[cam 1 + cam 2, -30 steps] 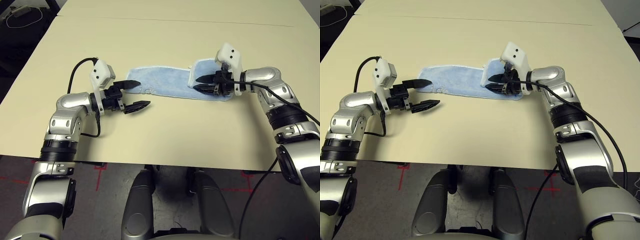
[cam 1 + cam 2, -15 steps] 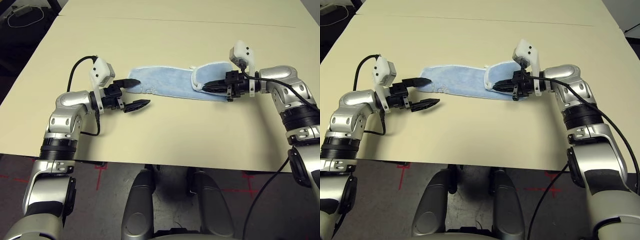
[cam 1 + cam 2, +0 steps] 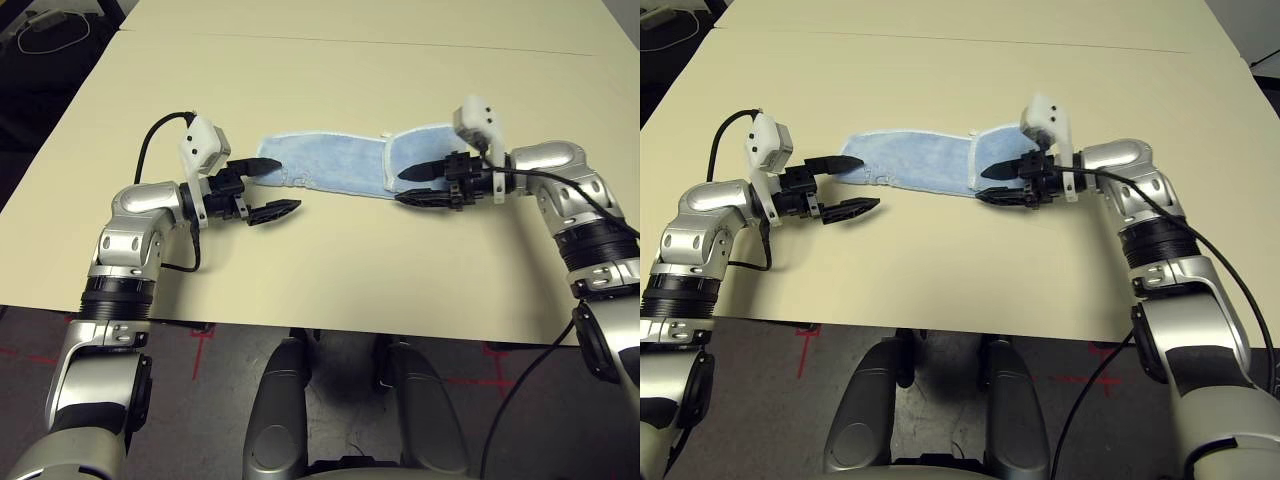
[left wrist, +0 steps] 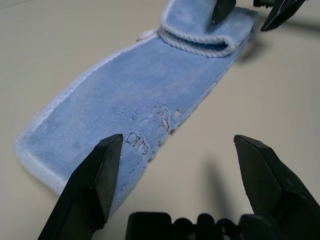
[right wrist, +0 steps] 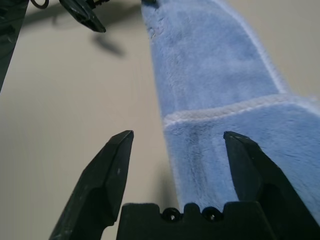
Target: Fold the towel and set it aside.
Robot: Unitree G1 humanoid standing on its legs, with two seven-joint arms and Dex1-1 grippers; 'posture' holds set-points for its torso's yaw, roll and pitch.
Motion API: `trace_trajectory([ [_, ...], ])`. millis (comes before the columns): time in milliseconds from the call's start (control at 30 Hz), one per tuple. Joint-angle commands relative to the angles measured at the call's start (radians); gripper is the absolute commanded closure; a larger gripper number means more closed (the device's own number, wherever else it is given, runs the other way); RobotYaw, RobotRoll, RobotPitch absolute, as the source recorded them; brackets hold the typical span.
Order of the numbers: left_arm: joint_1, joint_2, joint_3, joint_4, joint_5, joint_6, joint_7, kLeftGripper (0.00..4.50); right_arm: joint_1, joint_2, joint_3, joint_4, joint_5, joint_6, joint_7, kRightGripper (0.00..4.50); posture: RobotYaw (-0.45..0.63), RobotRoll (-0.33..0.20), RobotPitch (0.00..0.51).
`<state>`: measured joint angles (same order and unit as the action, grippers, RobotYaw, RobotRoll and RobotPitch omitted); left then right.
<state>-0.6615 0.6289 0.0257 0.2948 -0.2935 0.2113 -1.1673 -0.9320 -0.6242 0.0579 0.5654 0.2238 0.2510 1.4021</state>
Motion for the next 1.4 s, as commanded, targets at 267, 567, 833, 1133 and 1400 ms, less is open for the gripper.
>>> trace_trajectory([
  [267,-0.012,-0.004,0.033,0.044,-0.011,-0.01,0.041,0.0,0.026,-0.027,-0.102,0.183,0.052,-0.204,0.061,0.02,0.0,0.0,0.232],
  [567,0.023,-0.023,0.068,-0.022,-0.026,0.023,0.135,0.0,0.05,0.067,-0.234,0.4,0.128,-0.449,0.062,0.02,0.04,0.0,0.253],
  [833,0.079,-0.013,0.076,-0.088,-0.045,0.07,0.154,0.0,0.07,0.041,-0.244,0.451,0.121,-0.558,0.187,0.02,0.06,0.0,0.275],
  [1133,0.099,-0.019,0.074,-0.087,-0.049,0.084,0.167,0.0,0.099,0.03,-0.237,0.474,0.118,-0.633,0.212,0.02,0.05,0.0,0.28],
  [1400,0.067,0.018,0.077,-0.037,-0.009,0.063,0.19,0.0,0.112,0.059,-0.219,0.46,0.124,-0.658,0.212,0.02,0.06,0.0,0.279],
])
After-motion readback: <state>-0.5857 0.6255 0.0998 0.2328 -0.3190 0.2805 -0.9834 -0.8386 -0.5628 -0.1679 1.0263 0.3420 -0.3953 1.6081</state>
